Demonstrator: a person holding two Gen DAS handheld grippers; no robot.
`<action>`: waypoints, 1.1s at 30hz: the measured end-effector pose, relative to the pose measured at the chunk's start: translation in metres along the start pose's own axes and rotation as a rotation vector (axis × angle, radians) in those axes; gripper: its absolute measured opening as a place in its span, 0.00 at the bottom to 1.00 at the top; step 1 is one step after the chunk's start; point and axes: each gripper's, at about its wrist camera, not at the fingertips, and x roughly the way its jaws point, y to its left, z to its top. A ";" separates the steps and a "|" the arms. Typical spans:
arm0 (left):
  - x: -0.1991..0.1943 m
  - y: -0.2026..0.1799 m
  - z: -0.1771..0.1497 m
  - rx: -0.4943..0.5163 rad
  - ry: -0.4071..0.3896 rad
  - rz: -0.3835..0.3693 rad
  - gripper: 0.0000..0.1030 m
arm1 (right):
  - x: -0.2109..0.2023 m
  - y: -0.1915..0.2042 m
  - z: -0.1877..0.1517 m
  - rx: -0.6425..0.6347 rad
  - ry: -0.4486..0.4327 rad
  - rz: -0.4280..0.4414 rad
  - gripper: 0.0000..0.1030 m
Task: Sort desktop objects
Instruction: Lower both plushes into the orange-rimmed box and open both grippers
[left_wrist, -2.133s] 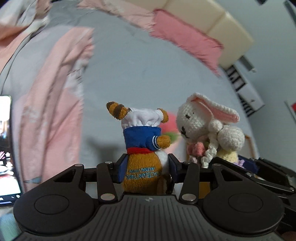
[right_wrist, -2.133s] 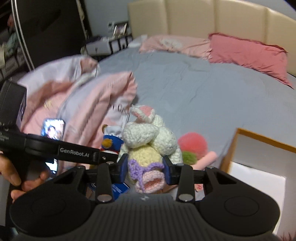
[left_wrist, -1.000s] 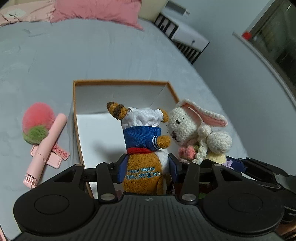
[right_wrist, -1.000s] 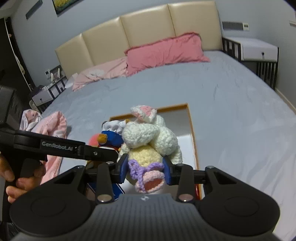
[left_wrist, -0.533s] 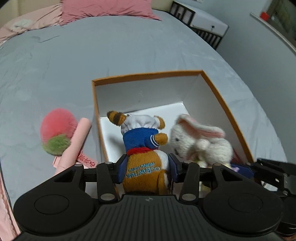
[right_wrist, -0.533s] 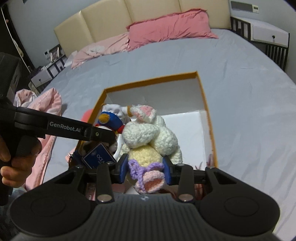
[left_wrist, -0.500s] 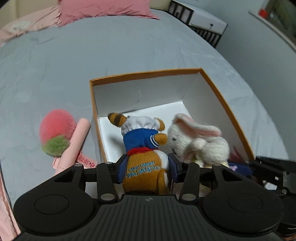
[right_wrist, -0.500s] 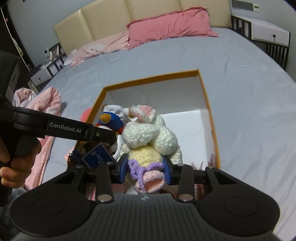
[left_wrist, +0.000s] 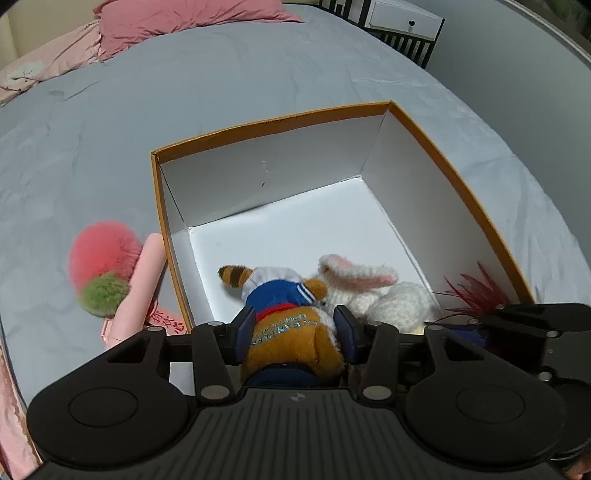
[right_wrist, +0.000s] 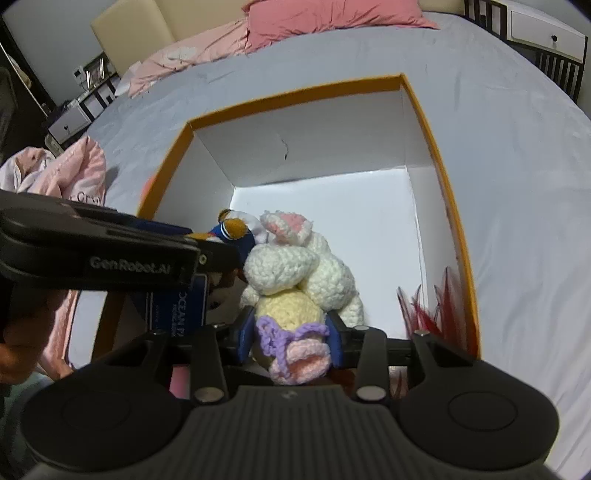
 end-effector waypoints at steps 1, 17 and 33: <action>-0.002 0.003 0.000 -0.010 -0.004 -0.008 0.52 | 0.002 0.001 0.001 -0.001 0.006 0.001 0.42; -0.037 -0.001 -0.007 0.163 -0.015 -0.045 0.25 | 0.008 0.001 -0.003 0.005 0.028 -0.001 0.45; -0.008 0.006 -0.007 0.188 0.037 -0.014 0.17 | 0.008 -0.005 -0.005 0.022 0.023 0.028 0.45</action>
